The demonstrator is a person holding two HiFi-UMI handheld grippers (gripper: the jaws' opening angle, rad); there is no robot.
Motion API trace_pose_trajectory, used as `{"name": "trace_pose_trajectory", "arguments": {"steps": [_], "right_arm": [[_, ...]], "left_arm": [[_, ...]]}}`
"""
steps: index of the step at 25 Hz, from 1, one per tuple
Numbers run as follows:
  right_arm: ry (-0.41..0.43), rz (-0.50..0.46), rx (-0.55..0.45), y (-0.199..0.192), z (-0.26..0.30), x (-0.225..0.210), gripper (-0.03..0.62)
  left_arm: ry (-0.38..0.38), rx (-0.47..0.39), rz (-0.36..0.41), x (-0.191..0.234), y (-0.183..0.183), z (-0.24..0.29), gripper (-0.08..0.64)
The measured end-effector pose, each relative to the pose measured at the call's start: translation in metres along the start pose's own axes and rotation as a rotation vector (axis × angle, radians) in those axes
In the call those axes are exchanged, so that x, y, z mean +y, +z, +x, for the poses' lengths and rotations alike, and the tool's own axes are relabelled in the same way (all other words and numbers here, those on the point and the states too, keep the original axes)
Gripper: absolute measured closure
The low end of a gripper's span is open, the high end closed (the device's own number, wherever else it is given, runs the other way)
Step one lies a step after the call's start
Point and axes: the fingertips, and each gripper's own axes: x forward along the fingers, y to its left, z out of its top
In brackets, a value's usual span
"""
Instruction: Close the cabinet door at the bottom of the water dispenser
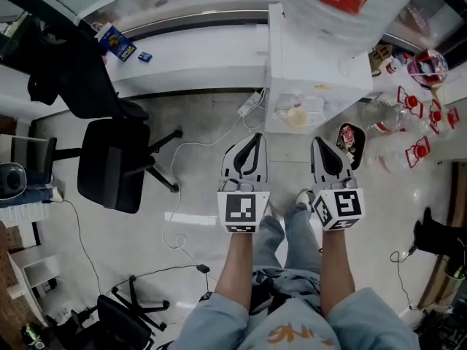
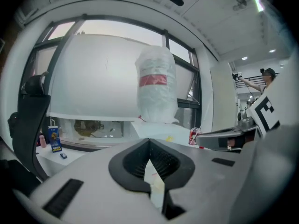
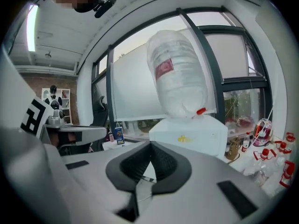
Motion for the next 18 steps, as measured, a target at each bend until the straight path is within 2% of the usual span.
{"name": "trace_pose_trajectory", "arguments": {"steps": [5, 9, 14, 18], "right_arm": [[-0.005, -0.033, -0.083, 0.071, -0.021, 0.016, 0.565], [-0.01, -0.081, -0.144, 0.112, -0.028, 0.025, 0.565], [-0.017, -0.131, -0.183, 0.142, -0.034, 0.026, 0.565], [-0.024, -0.156, -0.197, 0.156, -0.035, 0.021, 0.565]], "left_arm": [[0.051, -0.063, 0.011, 0.004, 0.064, -0.024, 0.54], [0.042, -0.129, 0.041, 0.003, 0.109, -0.032, 0.54], [-0.011, -0.186, 0.095, -0.01, 0.142, -0.032, 0.54], [-0.035, -0.197, 0.12, -0.018, 0.15, -0.028, 0.54]]}}
